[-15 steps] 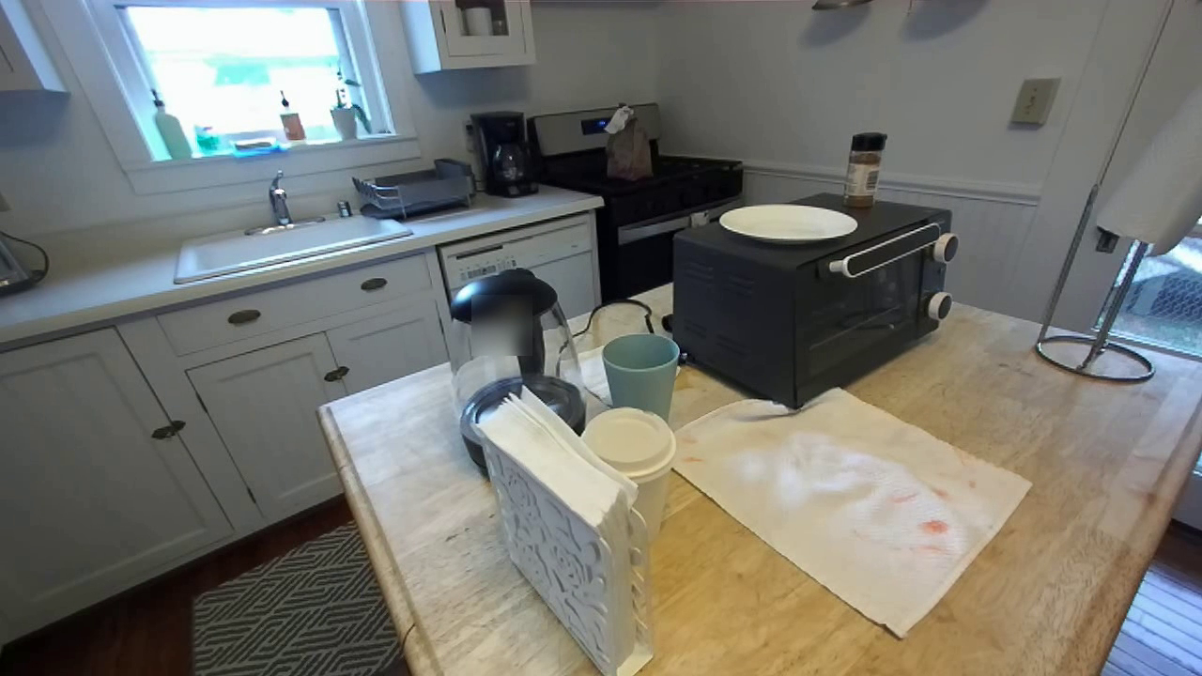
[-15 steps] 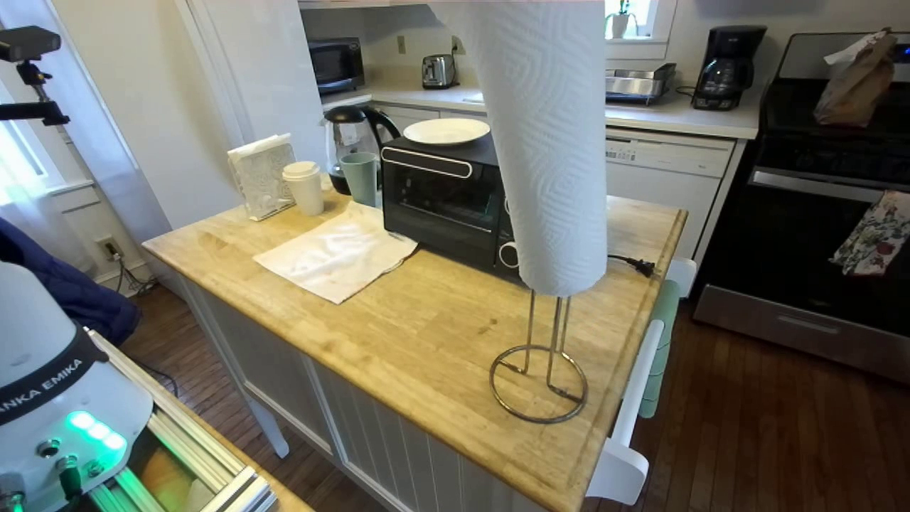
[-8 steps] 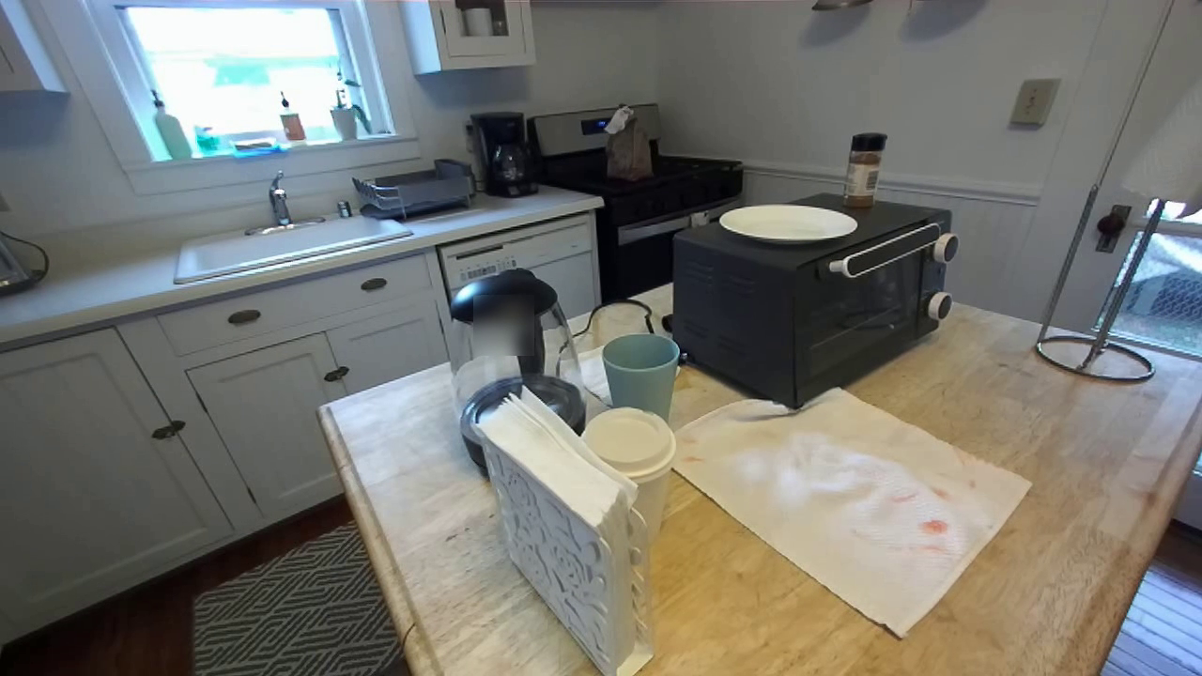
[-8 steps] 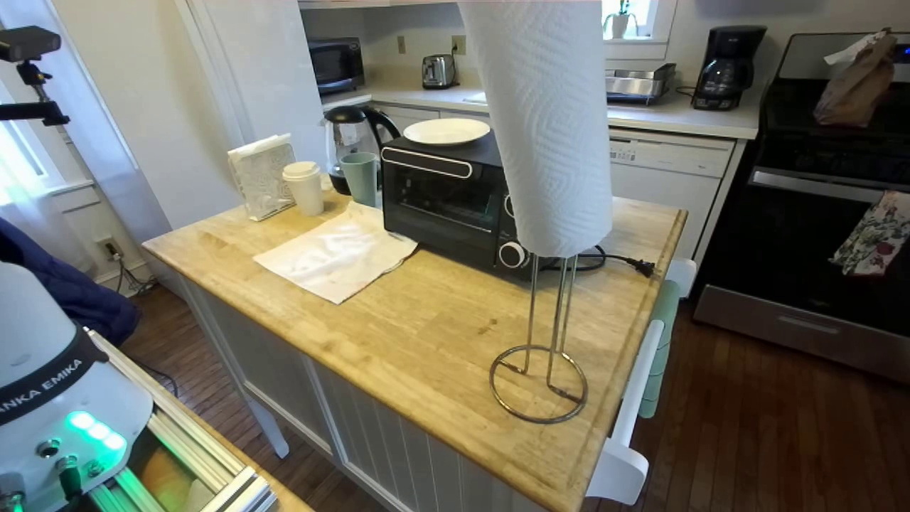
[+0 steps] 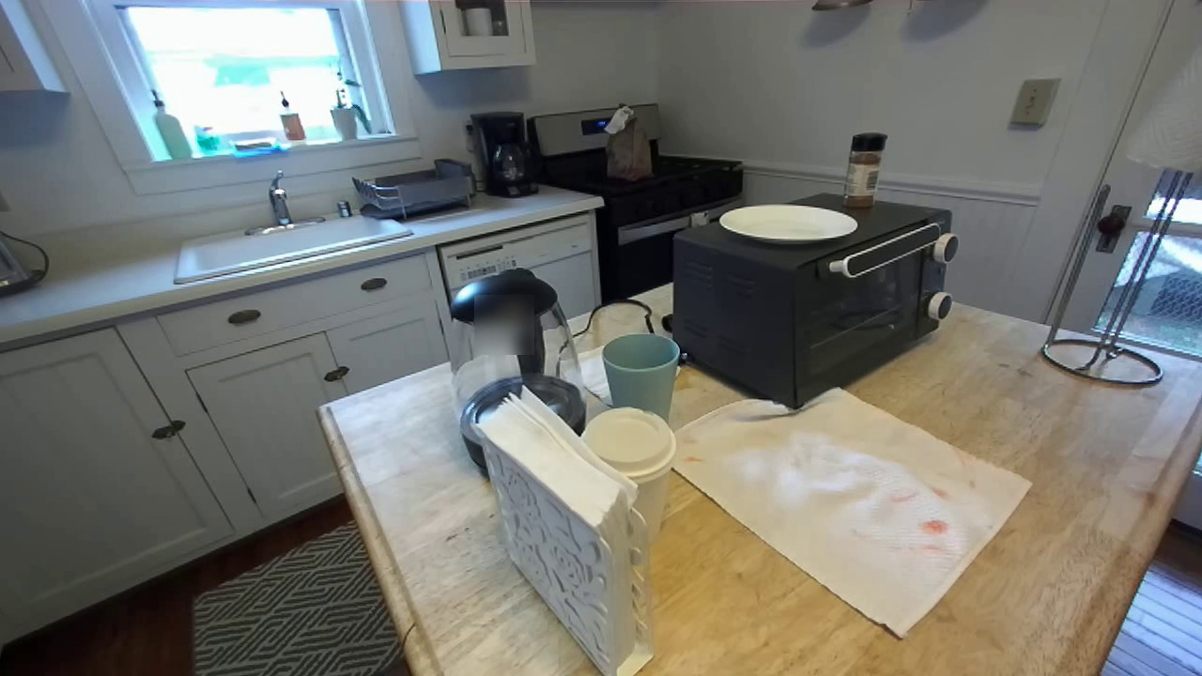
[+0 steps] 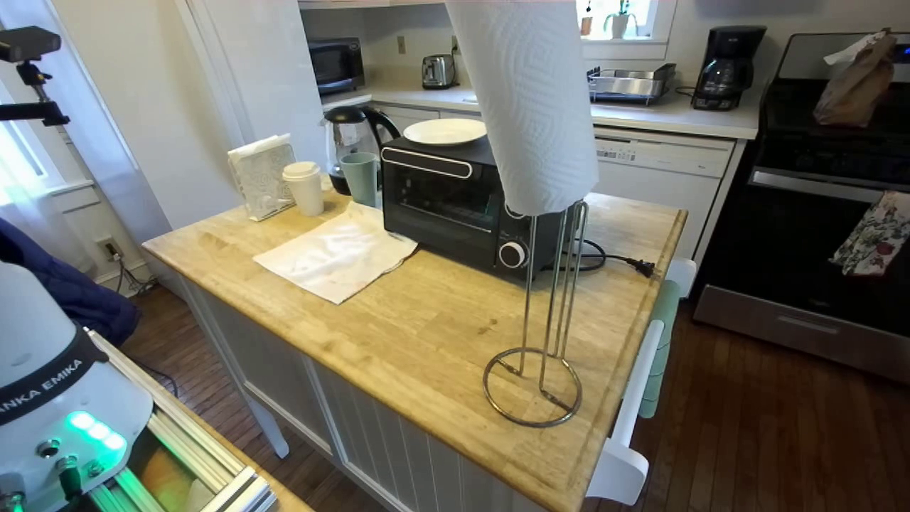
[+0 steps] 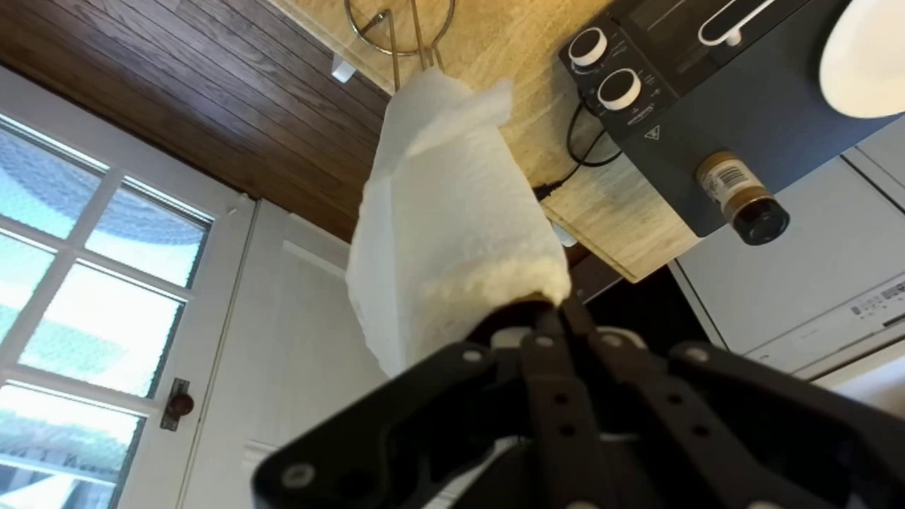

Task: Remove the paper towel from the stand and put it on the cupboard

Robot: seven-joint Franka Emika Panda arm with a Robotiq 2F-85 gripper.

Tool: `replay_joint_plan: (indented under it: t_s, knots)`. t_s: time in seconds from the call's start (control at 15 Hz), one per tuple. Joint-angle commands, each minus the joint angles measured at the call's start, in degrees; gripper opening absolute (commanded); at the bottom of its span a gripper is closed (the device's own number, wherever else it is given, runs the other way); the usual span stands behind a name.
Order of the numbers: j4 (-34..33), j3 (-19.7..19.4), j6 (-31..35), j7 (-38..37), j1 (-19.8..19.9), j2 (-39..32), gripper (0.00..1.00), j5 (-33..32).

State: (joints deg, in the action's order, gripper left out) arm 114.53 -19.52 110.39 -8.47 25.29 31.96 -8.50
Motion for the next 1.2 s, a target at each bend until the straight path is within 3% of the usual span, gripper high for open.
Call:
replay_joint_plan:
  t_s: [0.0, 0.67, 1.13]
  knots:
    - [0.29, 0.38, -0.27, 0.71, -0.43, 2.39, 0.01, -0.23]
    - [2.46, 1.25, -5.16, 8.56, -5.33, 7.79, 0.01, 0.63]
    - [6.81, 1.43, -8.40, 12.54, -9.84, 5.83, 0.01, 1.22]
